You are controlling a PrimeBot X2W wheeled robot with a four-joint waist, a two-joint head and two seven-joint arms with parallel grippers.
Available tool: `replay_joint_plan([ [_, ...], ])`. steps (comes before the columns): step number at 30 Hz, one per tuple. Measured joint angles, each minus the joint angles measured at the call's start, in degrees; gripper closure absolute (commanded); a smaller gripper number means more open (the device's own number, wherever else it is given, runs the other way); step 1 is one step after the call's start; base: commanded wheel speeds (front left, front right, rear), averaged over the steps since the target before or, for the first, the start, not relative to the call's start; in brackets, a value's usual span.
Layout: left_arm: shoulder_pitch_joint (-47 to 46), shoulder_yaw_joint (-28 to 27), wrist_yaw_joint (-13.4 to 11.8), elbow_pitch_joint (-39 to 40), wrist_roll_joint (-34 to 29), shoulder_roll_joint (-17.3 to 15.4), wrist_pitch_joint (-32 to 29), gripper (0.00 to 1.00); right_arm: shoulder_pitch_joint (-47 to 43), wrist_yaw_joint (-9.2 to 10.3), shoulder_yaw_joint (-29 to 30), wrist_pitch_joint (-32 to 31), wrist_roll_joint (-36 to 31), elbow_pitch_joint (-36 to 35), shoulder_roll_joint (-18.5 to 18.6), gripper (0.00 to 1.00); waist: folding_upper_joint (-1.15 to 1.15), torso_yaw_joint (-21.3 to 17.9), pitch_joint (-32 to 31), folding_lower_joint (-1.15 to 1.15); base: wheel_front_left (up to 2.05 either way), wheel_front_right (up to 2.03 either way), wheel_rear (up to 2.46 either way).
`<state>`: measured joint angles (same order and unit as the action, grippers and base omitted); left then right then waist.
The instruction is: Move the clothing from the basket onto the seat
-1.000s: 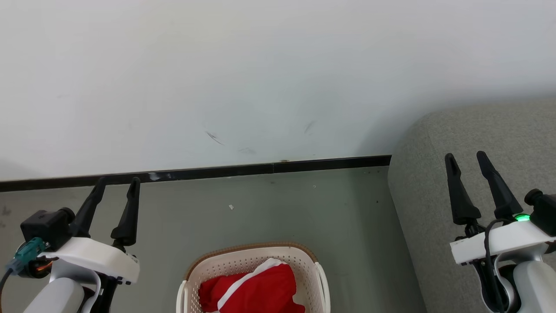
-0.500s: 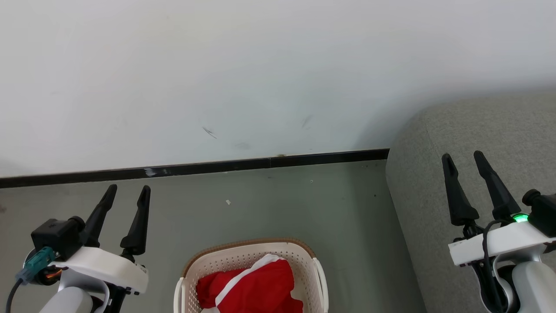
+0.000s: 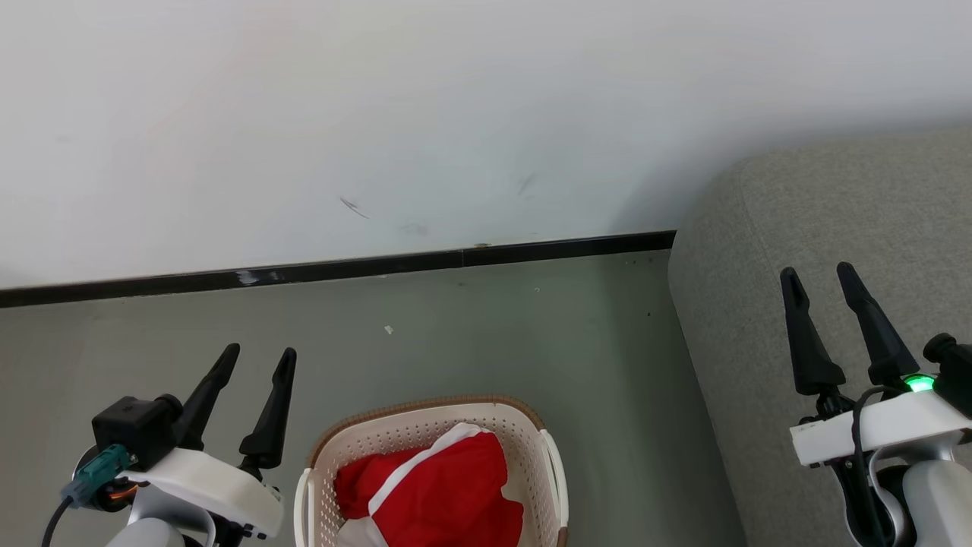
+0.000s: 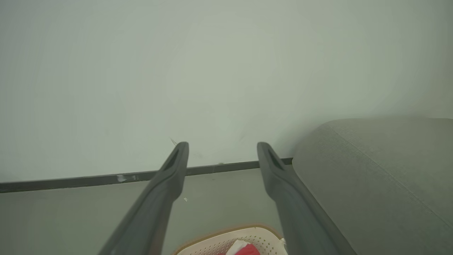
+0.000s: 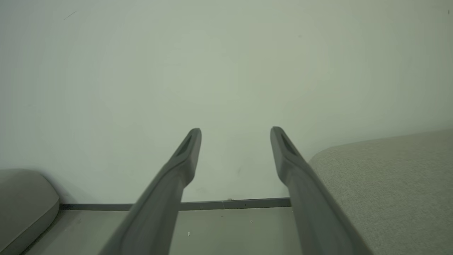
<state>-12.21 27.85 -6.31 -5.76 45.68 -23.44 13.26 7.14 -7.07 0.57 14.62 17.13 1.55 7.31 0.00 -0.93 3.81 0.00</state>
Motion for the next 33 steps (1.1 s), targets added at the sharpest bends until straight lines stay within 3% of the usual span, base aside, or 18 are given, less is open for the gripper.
replay_joint_plan([
  [19,-1.8,2.4,2.0,-1.5,0.0,0.8,-2.6,0.0,0.2,0.0,0.1,0.0,-0.9,-3.4,-1.8,0.0,0.0,-1.7,7.9,0.0,0.0,0.0,0.0],
  [33,-6.7,4.9,5.2,-8.6,-1.3,2.3,-4.7,0.0,2.4,0.0,0.0,0.0,-2.7,-5.2,-3.4,0.0,0.0,-3.6,16.0,0.0,0.0,0.0,0.0],
])
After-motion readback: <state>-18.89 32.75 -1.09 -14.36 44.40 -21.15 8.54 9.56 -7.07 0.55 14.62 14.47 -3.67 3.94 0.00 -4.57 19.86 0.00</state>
